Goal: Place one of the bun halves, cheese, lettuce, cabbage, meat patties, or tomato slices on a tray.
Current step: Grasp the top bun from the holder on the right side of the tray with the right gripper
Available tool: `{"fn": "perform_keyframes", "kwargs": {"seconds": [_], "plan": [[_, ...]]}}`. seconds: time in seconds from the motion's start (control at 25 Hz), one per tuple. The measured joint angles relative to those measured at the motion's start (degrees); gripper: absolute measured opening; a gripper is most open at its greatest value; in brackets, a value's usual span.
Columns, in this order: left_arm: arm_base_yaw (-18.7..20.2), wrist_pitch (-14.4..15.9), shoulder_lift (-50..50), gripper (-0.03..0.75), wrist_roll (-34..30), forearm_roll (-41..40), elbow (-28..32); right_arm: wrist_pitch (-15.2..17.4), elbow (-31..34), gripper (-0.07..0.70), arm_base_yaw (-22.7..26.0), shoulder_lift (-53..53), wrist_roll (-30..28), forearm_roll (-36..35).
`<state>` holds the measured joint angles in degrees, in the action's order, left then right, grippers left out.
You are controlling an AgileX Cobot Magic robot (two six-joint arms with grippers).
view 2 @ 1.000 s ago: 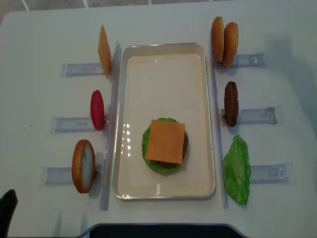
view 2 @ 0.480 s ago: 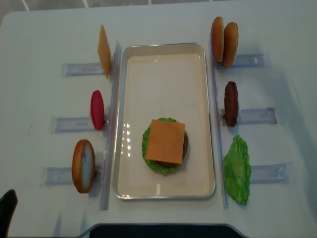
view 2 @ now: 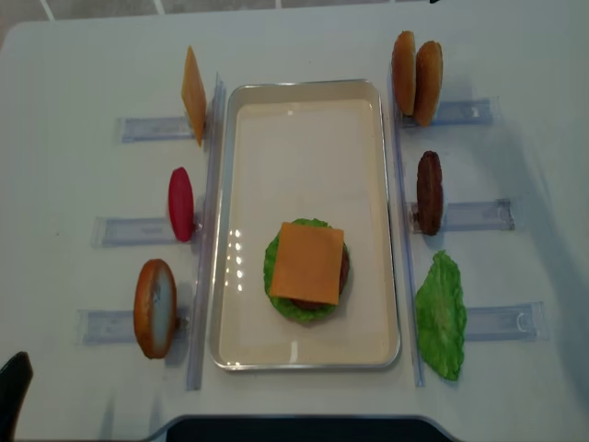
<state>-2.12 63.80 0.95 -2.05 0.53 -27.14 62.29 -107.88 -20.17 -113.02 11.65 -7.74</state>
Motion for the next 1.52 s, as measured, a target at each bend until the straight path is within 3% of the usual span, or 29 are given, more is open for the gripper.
{"fn": "perform_keyframes", "kwargs": {"seconds": [0.88,1.16,1.52], "plan": [[0.0,0.0,0.0,0.517,0.0,0.0,0.0,-0.29,0.0,0.472,-0.25,-6.85,2.5,2.25],[0.0,0.0,0.0,0.517,0.0,0.0,0.0,-2.59,0.0,0.471,-1.11,-7.22,2.5,2.19],[0.0,0.0,0.0,0.517,0.0,0.0,0.0,-2.72,0.0,0.472,-1.21,-7.22,2.5,3.72]]}}
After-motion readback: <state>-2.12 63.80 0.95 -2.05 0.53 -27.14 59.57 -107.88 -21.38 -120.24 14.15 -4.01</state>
